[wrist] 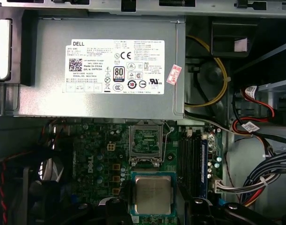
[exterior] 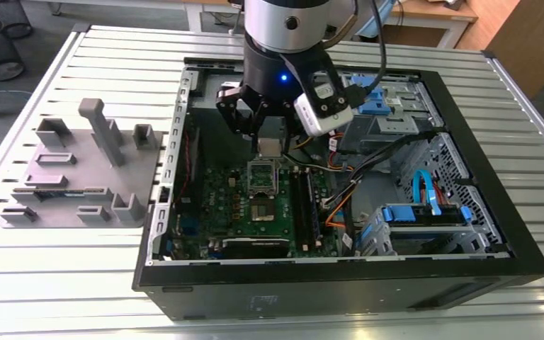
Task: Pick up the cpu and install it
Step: 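Place the cpu into insertion slot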
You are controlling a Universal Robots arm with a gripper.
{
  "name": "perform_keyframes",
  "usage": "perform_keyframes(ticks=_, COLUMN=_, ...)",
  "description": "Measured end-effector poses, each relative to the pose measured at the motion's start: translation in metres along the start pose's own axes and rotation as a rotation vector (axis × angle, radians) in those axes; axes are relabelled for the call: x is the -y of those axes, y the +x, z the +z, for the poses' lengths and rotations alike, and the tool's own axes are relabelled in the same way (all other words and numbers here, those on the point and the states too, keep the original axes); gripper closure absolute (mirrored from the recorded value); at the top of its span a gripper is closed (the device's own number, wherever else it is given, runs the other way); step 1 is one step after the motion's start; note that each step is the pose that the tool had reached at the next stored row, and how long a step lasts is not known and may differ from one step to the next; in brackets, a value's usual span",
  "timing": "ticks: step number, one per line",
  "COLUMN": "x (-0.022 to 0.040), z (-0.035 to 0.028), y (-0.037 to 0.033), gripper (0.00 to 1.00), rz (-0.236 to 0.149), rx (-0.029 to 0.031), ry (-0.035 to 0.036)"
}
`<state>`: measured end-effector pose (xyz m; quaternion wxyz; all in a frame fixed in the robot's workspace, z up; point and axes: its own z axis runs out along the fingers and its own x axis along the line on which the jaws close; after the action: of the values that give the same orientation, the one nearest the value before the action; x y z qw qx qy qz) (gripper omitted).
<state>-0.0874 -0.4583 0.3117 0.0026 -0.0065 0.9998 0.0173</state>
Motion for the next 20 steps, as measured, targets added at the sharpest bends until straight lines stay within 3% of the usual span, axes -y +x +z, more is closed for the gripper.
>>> perform_keyframes(ticks=20, x=0.0003, z=0.0090, y=0.0000, gripper=0.53, rz=0.000, rx=-0.0001, ry=0.0002)
